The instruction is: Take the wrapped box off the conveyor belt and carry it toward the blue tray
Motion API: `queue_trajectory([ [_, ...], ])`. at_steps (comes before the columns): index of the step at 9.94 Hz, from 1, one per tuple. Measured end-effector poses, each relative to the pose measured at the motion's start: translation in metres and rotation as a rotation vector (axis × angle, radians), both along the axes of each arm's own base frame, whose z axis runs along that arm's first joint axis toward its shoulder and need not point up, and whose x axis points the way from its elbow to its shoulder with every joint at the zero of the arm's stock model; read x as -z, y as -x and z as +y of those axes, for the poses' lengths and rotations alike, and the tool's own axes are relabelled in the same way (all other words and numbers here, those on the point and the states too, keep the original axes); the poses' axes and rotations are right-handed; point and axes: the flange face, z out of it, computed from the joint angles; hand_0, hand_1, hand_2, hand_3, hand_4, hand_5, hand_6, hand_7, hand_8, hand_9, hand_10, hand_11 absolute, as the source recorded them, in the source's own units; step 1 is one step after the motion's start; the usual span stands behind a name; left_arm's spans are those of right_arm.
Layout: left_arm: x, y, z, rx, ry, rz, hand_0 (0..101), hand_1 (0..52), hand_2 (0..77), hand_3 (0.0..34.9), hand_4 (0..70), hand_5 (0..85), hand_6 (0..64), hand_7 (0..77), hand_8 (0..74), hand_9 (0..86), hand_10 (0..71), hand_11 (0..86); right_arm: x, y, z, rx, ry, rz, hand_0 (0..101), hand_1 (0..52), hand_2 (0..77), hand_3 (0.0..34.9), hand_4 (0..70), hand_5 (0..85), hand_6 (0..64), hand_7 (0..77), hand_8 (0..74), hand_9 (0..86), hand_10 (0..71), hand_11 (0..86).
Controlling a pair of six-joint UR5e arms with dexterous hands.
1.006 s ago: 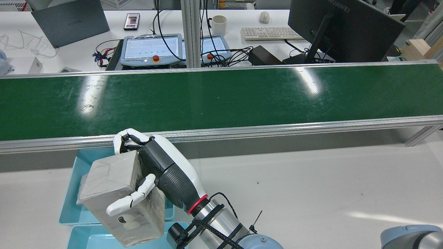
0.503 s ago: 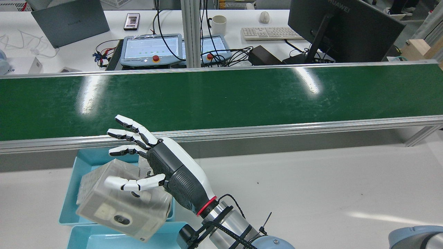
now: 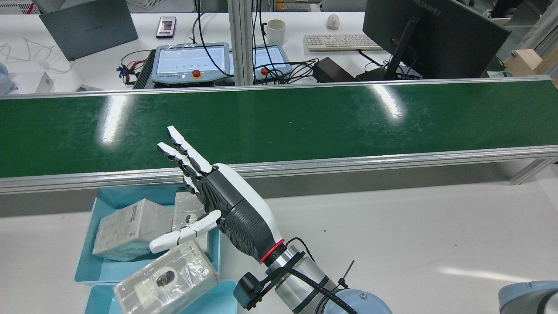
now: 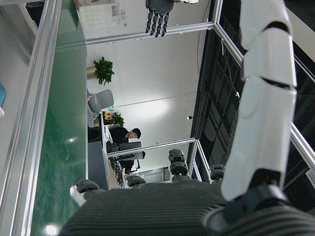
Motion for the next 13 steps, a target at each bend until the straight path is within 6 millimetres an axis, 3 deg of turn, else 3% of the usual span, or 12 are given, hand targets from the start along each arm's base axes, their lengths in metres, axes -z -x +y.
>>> queue_trajectory([
  [2, 0.0, 0.0, 0.0, 0.0, 0.0, 0.0, 0, 0.0, 0.5, 0.0, 0.0, 1.1, 0.0, 0.0, 0.0, 0.0, 0.0, 0.0, -0.018, -0.032, -0.006, -0.019, 0.002, -0.004, 46, 13.1, 14.2, 30.5, 0.0, 1.6, 0.0, 7.6, 0.0, 1.6, 0.0, 1.1],
  [5, 0.0, 0.0, 0.0, 0.0, 0.0, 0.0, 0, 0.0, 0.5, 0.0, 0.0, 1.1, 0.0, 0.5, 0.0, 0.0, 0.5, 0.0, -0.036, -0.058, -0.017, -0.028, 0.013, -0.015, 46, 12.5, 14.7, 30.1, 0.0, 3.8, 0.0, 9.8, 0.0, 1.6, 0.0, 2.7],
  [6, 0.0, 0.0, 0.0, 0.0, 0.0, 0.0, 0, 0.0, 0.5, 0.0, 0.0, 1.1, 0.0, 0.0, 0.0, 0.0, 0.0, 0.0, -0.037, -0.069, -0.028, -0.039, 0.003, -0.005, 46, 12.5, 14.7, 30.1, 0.0, 3.8, 0.0, 9.8, 0.0, 1.6, 0.0, 2.7],
  [7, 0.0, 0.0, 0.0, 0.0, 0.0, 0.0, 0, 0.0, 0.5, 0.0, 0.0, 1.1, 0.0, 0.0, 0.0, 0.0, 0.5, 0.0, -0.039, -0.089, -0.048, -0.059, -0.013, 0.025, 46, 12.5, 15.3, 30.9, 0.0, 4.4, 0.0, 9.8, 0.0, 1.6, 0.0, 2.2],
  [10, 0.0, 0.0, 0.0, 0.0, 0.0, 0.0, 0, 0.0, 0.5, 0.0, 0.0, 1.1, 0.0, 0.0, 0.0, 0.0, 0.5, 0.0, -0.059, -0.178, -0.121, -0.137, -0.004, 0.138, 46, 12.5, 15.8, 31.0, 0.0, 4.4, 0.0, 9.8, 0.0, 1.1, 0.0, 2.2],
  [13, 0.0, 0.0, 0.0, 0.0, 0.0, 0.0, 0, 0.0, 0.5, 0.0, 0.0, 1.1, 0.0, 0.0, 0.0, 0.0, 0.0, 0.0, -0.104, -0.251, -0.159, -0.201, 0.042, 0.224, 46, 14.7, 16.4, 30.1, 0.0, 6.5, 0.0, 11.4, 0.0, 1.1, 0.0, 1.6],
])
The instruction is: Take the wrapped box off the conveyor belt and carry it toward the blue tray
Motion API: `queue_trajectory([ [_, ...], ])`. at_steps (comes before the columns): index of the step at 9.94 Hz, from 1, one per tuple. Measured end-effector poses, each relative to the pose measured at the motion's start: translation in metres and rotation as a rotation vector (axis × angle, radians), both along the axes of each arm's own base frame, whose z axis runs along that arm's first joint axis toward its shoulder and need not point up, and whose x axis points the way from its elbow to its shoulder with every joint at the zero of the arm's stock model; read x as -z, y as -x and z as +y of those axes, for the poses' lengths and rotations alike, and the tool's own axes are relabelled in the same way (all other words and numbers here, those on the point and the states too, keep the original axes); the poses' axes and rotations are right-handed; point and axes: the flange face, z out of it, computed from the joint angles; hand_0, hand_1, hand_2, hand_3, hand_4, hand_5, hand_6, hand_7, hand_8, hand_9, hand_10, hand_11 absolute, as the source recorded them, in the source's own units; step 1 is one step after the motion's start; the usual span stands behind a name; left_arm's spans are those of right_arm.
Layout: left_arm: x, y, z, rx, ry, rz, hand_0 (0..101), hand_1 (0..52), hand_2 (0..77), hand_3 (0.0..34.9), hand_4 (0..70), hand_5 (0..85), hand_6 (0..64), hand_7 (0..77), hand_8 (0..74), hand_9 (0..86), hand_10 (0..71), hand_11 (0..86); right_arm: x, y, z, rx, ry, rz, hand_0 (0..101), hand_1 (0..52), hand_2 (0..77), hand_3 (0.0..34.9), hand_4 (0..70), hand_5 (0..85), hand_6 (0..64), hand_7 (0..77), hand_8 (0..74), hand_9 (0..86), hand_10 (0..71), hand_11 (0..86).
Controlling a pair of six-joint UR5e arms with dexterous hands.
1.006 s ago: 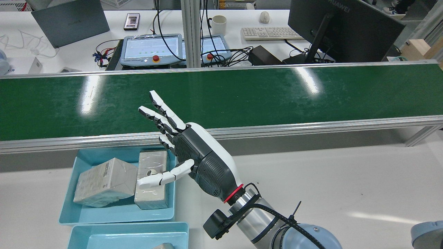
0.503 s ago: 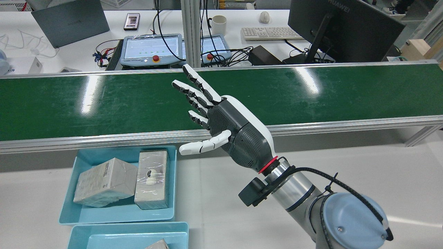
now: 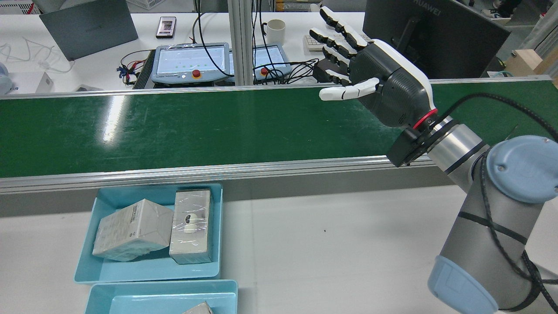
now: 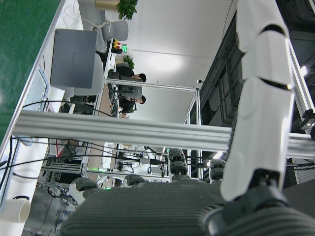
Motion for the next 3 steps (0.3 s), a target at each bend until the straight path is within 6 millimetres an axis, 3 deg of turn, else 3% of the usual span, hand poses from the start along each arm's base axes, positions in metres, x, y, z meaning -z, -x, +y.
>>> queue_trajectory([
  [2, 0.0, 0.0, 0.0, 0.0, 0.0, 0.0, 0, 0.0, 0.5, 0.0, 0.0, 1.1, 0.0, 0.5, 0.0, 0.0, 0.5, 0.0, -0.02, -0.027, -0.01, -0.034, 0.029, 0.024, 46, 13.6, 15.3, 30.0, 0.0, 6.5, 0.0, 8.2, 0.0, 1.6, 0.0, 1.6],
  [3, 0.0, 0.0, 0.0, 0.0, 0.0, 0.0, 0, 0.0, 0.5, 0.0, 0.0, 1.1, 0.0, 0.0, 0.0, 0.0, 0.0, 0.0, -0.025, -0.031, -0.012, -0.037, 0.036, 0.031, 46, 13.6, 15.3, 30.0, 0.0, 6.5, 0.0, 8.2, 0.0, 1.6, 0.0, 1.6],
])
